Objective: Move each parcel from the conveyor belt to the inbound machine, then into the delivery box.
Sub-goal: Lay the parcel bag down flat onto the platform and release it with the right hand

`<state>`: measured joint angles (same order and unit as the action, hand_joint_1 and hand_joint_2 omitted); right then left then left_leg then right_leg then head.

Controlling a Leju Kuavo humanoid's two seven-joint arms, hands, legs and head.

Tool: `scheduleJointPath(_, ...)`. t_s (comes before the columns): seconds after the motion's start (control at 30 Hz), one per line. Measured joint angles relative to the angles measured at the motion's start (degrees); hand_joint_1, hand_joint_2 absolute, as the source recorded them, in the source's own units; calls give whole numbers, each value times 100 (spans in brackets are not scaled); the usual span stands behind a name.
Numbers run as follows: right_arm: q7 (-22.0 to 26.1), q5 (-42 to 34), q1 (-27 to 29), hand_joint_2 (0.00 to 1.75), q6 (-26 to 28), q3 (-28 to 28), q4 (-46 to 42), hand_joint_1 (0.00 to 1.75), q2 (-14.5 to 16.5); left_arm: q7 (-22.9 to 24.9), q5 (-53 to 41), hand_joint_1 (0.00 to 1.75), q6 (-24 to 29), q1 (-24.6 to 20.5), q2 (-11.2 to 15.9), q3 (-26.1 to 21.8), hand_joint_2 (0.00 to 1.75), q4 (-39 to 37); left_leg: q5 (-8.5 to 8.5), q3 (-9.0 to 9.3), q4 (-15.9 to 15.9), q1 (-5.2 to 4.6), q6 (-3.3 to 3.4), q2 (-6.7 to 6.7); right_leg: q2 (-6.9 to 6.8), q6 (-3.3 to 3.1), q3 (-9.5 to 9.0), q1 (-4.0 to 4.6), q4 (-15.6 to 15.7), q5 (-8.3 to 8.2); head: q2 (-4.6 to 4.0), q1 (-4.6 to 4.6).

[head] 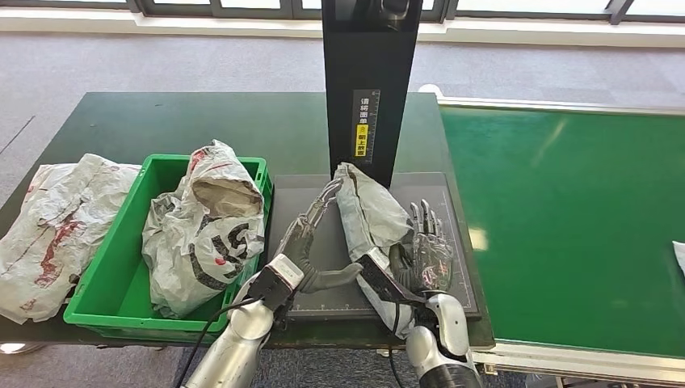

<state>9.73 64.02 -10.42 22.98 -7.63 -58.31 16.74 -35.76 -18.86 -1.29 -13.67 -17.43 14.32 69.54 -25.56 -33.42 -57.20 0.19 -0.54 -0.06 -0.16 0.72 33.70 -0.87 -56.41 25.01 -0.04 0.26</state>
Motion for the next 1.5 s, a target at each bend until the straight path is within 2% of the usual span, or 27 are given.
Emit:
scheduleJointPath(0.27, 697, -324, -29, 175, 209, 0, 117, 0, 48, 9, -25, 0, 10, -9, -1, 0, 175, -76, -1, -1, 0, 0, 0, 2, 2, 0, 4, 0, 0, 0, -1, -1)
scheduleJointPath(0.57, 2114, -1636, 133, 175, 487, 10, -637, 0, 52, -4, -224, 0, 110, -77, -9, 82, 175, -299, -1, 2, -2, -2, 0, 7, 5, 1, 7, -1, 0, -1, 0, 0)
scheduleJointPath(0.67, 2480, -1974, 189, 175, 627, 13, -981, 0, 52, 228, -452, 0, 340, -270, -44, 257, 175, -674, 0, 0, -4, -3, 0, 9, 10, 4, 11, -2, 1, -4, 0, 0)
scheduleJointPath(0.8, 2860, -2277, 245, 175, 897, 13, -1330, 0, 54, 532, -431, 0, 809, -754, -179, 631, 175, -1366, 0, -1, -5, -4, 1, 7, 10, 8, 7, -5, 1, -9, 0, 1)
scheduleJointPath(0.93, 3028, -2565, 303, 175, 1014, 11, -1639, 0, 52, 631, -129, 0, 1150, -1188, -293, 1048, 175, -2044, 0, -1, -5, -5, 1, 7, 13, 8, 7, -6, 1, -12, -1, 1)
scheduleJointPath(1.07, 3047, -2699, 337, 175, 1046, 7, -1829, 0, 51, 617, 38, 0, 1215, -1459, -343, 1361, 175, -2499, 0, -2, -4, -4, 1, 8, 14, 8, 8, -5, 0, -11, 0, 1)
scheduleJointPath(1.5, 3049, -2907, 378, 175, 1156, -78, -1952, 0, 29, 613, 411, 0, 1255, -1828, -364, 1878, 175, -3163, 0, -2, -4, -4, 1, 8, 14, 8, 6, -5, 0, -11, 0, 2)
